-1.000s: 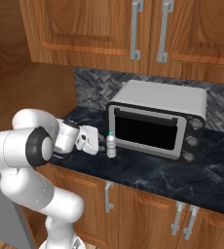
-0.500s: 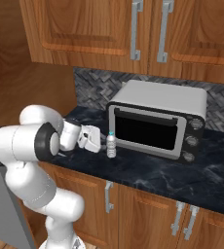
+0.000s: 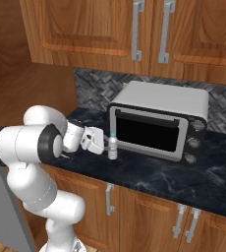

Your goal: Take the bottled waters from the counter and place them in the freezer to freeze. Close the freezer door after placing the bottles.

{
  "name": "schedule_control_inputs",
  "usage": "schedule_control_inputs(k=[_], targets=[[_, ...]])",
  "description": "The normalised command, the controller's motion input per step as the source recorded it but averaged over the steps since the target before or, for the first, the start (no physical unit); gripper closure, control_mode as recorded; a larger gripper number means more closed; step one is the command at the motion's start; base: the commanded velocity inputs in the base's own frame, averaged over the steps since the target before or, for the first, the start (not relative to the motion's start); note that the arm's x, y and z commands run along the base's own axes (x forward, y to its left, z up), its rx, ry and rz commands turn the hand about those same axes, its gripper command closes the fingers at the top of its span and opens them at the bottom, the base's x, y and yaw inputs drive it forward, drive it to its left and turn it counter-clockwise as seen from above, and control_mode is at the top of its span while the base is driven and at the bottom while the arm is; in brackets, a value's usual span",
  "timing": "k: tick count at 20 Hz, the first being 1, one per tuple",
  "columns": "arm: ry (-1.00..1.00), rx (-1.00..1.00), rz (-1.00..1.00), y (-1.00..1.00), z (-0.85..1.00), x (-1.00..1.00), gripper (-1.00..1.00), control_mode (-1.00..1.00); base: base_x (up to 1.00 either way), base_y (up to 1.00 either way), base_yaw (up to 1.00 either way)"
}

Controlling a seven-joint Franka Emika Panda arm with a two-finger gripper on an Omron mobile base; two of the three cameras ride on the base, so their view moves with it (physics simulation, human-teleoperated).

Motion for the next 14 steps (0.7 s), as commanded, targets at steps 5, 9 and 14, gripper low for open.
schedule_control_inputs(k=[5, 9, 14], targets=[[0.0, 0.0, 0.0, -0.14, 0.0, 0.03, -1.0, -1.0, 0.0, 0.0, 0.0], [0.0, 0.0, 0.01, -0.01, 0.0, 0.06, -1.0, -1.0, 0.0, 0.0, 0.0], [0.0, 0.0, 0.06, 0.0, 0.0, 0.11, -1.0, -1.0, 0.0, 0.0, 0.0]])
